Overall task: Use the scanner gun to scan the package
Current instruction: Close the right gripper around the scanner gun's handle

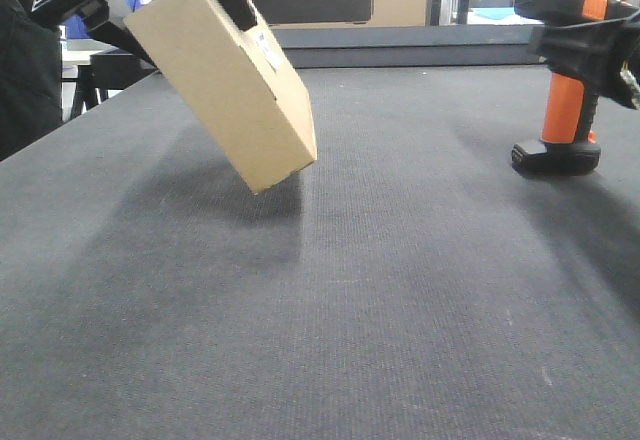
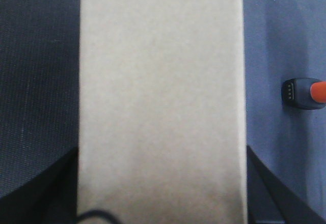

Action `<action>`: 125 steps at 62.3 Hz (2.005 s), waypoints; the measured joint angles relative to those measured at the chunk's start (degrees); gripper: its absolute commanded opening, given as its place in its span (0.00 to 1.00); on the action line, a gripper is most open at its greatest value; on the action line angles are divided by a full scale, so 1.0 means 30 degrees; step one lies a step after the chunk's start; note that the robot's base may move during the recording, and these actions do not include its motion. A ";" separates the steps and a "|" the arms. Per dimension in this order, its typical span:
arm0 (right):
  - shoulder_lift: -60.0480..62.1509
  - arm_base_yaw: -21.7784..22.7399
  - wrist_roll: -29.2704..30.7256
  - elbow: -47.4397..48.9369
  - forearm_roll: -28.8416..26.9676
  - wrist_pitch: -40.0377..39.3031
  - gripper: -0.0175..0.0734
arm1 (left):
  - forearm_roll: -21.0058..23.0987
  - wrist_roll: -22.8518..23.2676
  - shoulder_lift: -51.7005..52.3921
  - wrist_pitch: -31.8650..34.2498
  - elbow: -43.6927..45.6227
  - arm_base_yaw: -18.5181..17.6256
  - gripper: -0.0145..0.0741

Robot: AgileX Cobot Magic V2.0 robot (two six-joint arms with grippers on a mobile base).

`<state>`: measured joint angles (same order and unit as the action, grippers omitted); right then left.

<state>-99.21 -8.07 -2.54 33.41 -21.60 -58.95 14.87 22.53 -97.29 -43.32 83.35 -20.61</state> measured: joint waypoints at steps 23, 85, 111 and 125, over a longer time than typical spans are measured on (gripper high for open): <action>-0.0044 0.0335 -0.1009 0.0522 0.0713 0.2316 0.71 | 0.0000 0.0000 0.0000 0.0000 0.0000 0.0000 0.04; -0.1729 0.1800 -0.1301 0.3100 0.2660 0.2937 0.81 | -0.0034 0.0000 0.0000 0.0000 0.0000 0.0000 0.04; -0.1900 0.1800 -0.1615 0.3813 0.2492 0.2961 0.81 | -0.0034 0.0000 0.0000 0.0000 0.0000 0.0000 0.04; -0.2095 0.1800 -0.1653 0.3845 0.2498 0.2886 0.77 | -0.0034 0.0000 0.0000 0.0000 0.0000 0.0000 0.04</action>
<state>-105.49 -2.67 -7.50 44.94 -14.11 -50.29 14.76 22.53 -97.29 -43.32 83.35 -20.61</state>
